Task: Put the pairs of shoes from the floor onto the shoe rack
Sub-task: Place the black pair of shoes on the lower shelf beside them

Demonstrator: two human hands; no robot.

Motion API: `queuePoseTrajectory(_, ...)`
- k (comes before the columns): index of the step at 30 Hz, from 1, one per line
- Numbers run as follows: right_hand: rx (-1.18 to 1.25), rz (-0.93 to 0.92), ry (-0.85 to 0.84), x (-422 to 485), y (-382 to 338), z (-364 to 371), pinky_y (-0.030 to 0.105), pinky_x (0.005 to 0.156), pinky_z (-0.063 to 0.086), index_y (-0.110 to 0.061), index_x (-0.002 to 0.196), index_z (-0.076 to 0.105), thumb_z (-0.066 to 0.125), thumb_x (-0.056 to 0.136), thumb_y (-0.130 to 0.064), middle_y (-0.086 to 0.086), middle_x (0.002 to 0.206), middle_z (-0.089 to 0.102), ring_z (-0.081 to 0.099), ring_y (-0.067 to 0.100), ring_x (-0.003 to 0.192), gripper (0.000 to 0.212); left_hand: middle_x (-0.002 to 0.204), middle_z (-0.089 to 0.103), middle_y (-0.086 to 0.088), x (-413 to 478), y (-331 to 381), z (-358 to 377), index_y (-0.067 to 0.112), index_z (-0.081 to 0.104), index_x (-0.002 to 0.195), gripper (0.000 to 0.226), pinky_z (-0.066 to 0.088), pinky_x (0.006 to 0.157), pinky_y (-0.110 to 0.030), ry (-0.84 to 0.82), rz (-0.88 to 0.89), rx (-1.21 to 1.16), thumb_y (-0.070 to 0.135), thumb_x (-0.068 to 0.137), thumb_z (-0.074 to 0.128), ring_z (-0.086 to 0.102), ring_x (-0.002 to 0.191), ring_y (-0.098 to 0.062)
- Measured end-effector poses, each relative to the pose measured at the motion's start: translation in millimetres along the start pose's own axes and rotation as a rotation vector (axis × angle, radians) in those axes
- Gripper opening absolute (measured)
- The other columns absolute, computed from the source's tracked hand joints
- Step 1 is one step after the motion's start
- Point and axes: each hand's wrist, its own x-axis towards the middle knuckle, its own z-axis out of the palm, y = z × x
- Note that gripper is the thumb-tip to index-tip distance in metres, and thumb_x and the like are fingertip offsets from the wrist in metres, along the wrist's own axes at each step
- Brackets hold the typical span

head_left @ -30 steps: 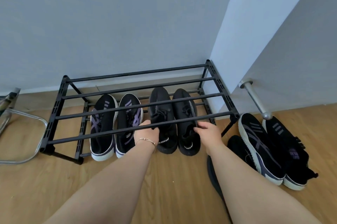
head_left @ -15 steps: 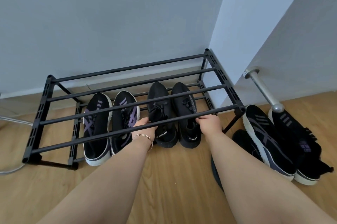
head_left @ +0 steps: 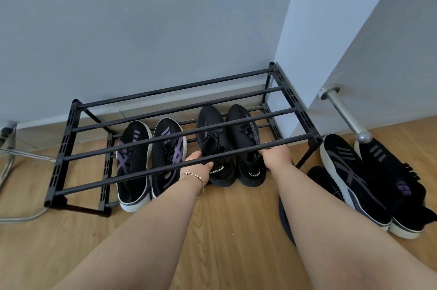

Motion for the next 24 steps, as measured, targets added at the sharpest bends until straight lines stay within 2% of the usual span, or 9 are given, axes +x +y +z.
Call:
queuePoseTrajectory(3, -0.143, -0.099, -0.054, -13.3, -1.4, -5.5, 0.033, 0.086, 0.047, -0.006, 0.11, 0.069, 0.06, 0.096, -0.024, 0.01, 0.105, 0.067, 0.061, 0.031, 0.106, 0.025, 0.139, 0.055, -0.006, -9.4, -4.1, 2.6, 0.019, 0.042, 0.146, 0.061, 0.044, 0.103, -0.031, -0.01, 0.038, 0.064, 0.03, 0.091, 0.066, 0.053, 0.127, -0.027)
queuePoseTrajectory(5, -0.264, -0.206, -0.084, -23.9, -0.8, -8.0, 0.033, 0.091, 0.046, -0.007, 0.118, 0.067, 0.057, 0.098, -0.029, 0.011, 0.117, 0.068, 0.06, 0.031, 0.113, 0.031, 0.133, 0.058, -0.005, -19.0, -5.4, 4.5, 0.018, 0.047, 0.14, 0.059, 0.046, 0.102, -0.032, -0.008, 0.099, 0.16, 0.036, 0.088, 0.068, 0.056, 0.123, -0.027)
queuePoseTrajectory(7, -0.361, -0.307, -0.098, -34.9, 2.6, -12.4, 0.037, 0.096, 0.049, -0.011, 0.123, 0.064, 0.056, 0.098, -0.03, 0.009, 0.119, 0.067, 0.06, 0.029, 0.115, 0.033, 0.13, 0.058, -0.008, -30.6, -4.6, 6.3, 0.015, 0.048, 0.136, 0.056, 0.043, 0.099, -0.031, 0.008, 0.148, 0.278, 0.039, 0.088, 0.067, 0.053, 0.123, -0.028)
queuePoseTrajectory(9, -0.422, -0.388, -0.123, -46.9, 5.6, -19.5, 0.038, 0.094, 0.052, -0.014, 0.12, 0.063, 0.055, 0.098, -0.028, 0.006, 0.114, 0.067, 0.062, 0.026, 0.112, 0.027, 0.142, 0.045, -0.013, -43.0, -4.5, 6.6, 0.012, 0.038, 0.145, 0.068, 0.035, 0.11, -0.038, 0.04, 0.158, 0.424, 0.044, 0.09, 0.062, 0.04, 0.133, -0.032)
queuePoseTrajectory(11, -0.511, -0.449, -0.147, -58.3, 4.9, -29.6, 0.036, 0.093, 0.052, -0.015, 0.122, 0.058, 0.054, 0.098, -0.028, 0.004, 0.117, 0.064, 0.061, 0.023, 0.111, 0.028, 0.147, 0.038, -0.014, -55.0, -4.2, 6.1, 0.01, 0.031, 0.147, 0.071, 0.027, 0.115, -0.038, 0.073, 0.205, 0.58, 0.047, 0.092, 0.058, 0.034, 0.137, -0.032)
queuePoseTrajectory(15, -0.748, -0.554, -0.184, -71.9, 3.0, -48.8, 0.04, 0.092, 0.052, -0.012, 0.135, 0.046, 0.049, 0.099, -0.036, 0.008, 0.128, 0.057, 0.057, 0.026, 0.114, 0.044, 0.151, 0.031, -0.009, -78.0, -2.3, 5.7, 0.013, 0.023, 0.151, 0.072, 0.03, 0.113, -0.036, 0.118, 0.318, 0.71, 0.047, 0.095, 0.052, 0.031, 0.137, -0.029)
queuePoseTrajectory(18, -0.861, -0.654, -0.213, -82.8, 7.9, -62.5, 0.039, 0.088, 0.054, -0.013, 0.135, 0.044, 0.05, 0.097, -0.042, 0.008, 0.128, 0.057, 0.056, 0.024, 0.112, 0.048, 0.158, 0.021, -0.008, -95.4, -0.8, 12.5, 0.014, 0.016, 0.155, 0.075, 0.031, 0.114, -0.036, 0.134, 0.352, 0.755, 0.049, 0.096, 0.048, 0.026, 0.142, -0.028)
queuePoseTrajectory(21, -0.933, -0.735, -0.261, -93.4, 19.1, -80.7, 0.039, 0.099, 0.049, -0.012, 0.146, 0.036, 0.051, 0.095, -0.048, 0.008, 0.142, 0.05, 0.048, 0.024, 0.128, 0.064, 0.161, 0.019, -0.008, -111.2, 0.0, 23.0, 0.016, 0.017, 0.155, 0.077, 0.033, 0.113, -0.036, 0.142, 0.351, 0.777, 0.051, 0.094, 0.048, 0.025, 0.144, -0.027)
queuePoseTrajectory(24, -0.994, -0.804, -0.31, -100.7, 31.6, -104.1, 0.038, 0.113, 0.036, -0.012, 0.152, 0.029, 0.052, 0.094, -0.052, 0.006, 0.154, 0.04, 0.037, 0.023, 0.14, 0.074, 0.16, 0.02, -0.005, -126.0, 1.1, 35.2, 0.018, 0.017, 0.154, 0.079, 0.034, 0.112, -0.036, 0.132, 0.333, 0.796, 0.054, 0.092, 0.05, 0.026, 0.142, -0.026)
